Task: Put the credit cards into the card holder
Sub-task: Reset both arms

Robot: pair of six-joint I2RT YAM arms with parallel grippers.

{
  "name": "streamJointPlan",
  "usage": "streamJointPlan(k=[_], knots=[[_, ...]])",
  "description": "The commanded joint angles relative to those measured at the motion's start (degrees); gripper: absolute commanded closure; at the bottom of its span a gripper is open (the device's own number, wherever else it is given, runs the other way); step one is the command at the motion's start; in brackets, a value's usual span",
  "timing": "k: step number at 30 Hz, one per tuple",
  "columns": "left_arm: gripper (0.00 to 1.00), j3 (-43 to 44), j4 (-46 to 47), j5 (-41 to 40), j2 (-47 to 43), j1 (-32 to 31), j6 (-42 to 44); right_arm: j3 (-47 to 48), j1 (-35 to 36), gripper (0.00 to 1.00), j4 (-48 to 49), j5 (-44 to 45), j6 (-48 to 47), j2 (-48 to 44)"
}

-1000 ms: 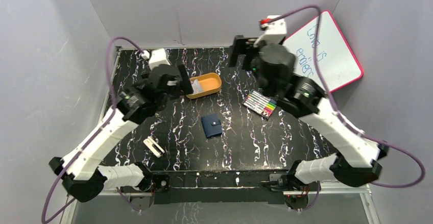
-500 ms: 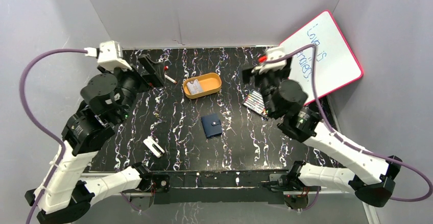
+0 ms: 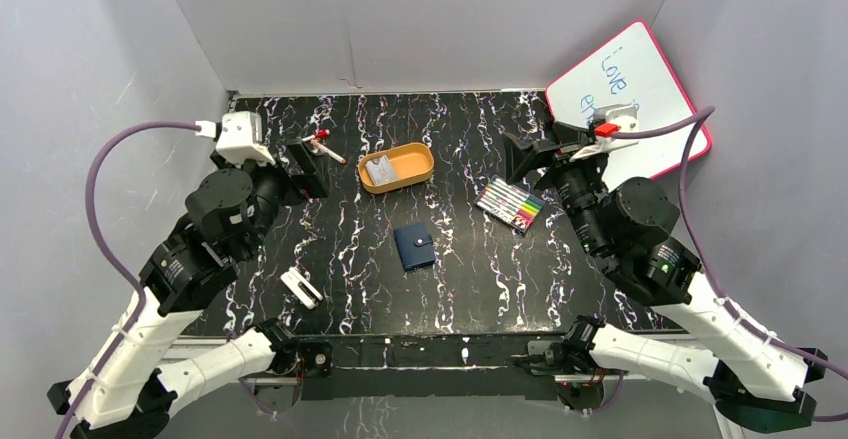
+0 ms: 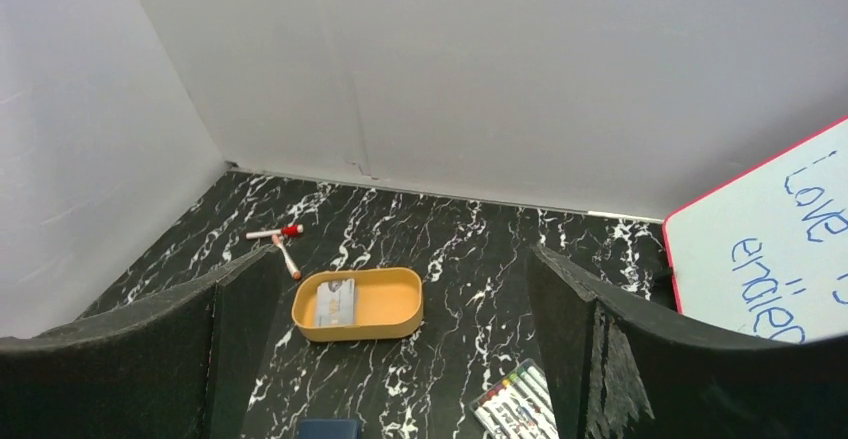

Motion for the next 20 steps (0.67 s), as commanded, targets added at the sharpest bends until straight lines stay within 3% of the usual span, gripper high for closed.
streamJointPlan(k=[1, 7, 13, 20], knots=[[0.04, -3.1, 3.6, -4.7, -1.0, -0.2, -3.0, 3.2, 0.1, 0.01, -2.9, -1.9, 2.9, 0.1], [0.04, -0.2, 3.0, -4.5, 1.8, -0.2, -4.4, 10.8, 0.0, 0.01, -7.0, 3.0, 0.7, 5.1], [0.05, -0.6, 5.2, -3.9, 1.2, -0.2, -2.7, 2.3, 0.1, 0.01, 3.6, 3.0, -3.1, 0.1], [0.05, -1.2, 7.1, -2.6, 0.2, -0.2, -1.1, 0.1, 0.1, 0.01, 4.3, 0.1, -3.8, -2.3]])
